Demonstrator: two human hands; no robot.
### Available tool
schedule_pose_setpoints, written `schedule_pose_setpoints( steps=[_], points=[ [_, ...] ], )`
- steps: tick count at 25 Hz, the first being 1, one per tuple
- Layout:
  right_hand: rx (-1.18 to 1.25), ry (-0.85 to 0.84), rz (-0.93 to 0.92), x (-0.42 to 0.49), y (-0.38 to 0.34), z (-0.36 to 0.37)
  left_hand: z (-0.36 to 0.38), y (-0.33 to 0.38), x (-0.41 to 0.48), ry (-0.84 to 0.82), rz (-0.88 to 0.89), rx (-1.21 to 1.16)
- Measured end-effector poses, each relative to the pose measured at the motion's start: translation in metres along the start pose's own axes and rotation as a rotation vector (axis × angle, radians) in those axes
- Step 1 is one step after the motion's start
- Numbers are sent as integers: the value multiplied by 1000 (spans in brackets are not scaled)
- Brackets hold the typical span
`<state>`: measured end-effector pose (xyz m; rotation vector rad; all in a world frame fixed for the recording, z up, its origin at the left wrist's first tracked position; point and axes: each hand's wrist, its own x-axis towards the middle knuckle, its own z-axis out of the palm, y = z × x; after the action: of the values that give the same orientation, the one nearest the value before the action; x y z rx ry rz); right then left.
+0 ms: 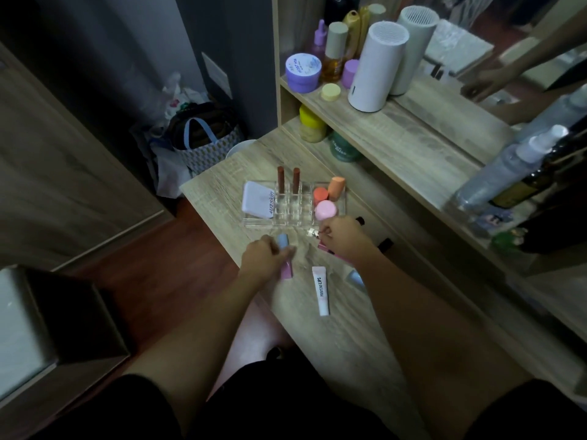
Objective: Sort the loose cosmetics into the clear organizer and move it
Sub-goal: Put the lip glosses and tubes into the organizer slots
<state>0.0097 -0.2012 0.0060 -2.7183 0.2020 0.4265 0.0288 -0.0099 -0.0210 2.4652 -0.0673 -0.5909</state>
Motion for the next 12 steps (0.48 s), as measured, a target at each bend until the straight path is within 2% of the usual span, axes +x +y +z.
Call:
schedule_pose_setpoints(
  steps=[7,9,12],
  points=[
    [-154,-90,-65,9,-8,-1,8,14,5,14,-75,-62],
    [-27,-28,-69,7,-3,-1,2,13,3,7,-52,-115],
    [383,151,-32,3,4,-10,-18,15,1,10,62,-249]
  ],
)
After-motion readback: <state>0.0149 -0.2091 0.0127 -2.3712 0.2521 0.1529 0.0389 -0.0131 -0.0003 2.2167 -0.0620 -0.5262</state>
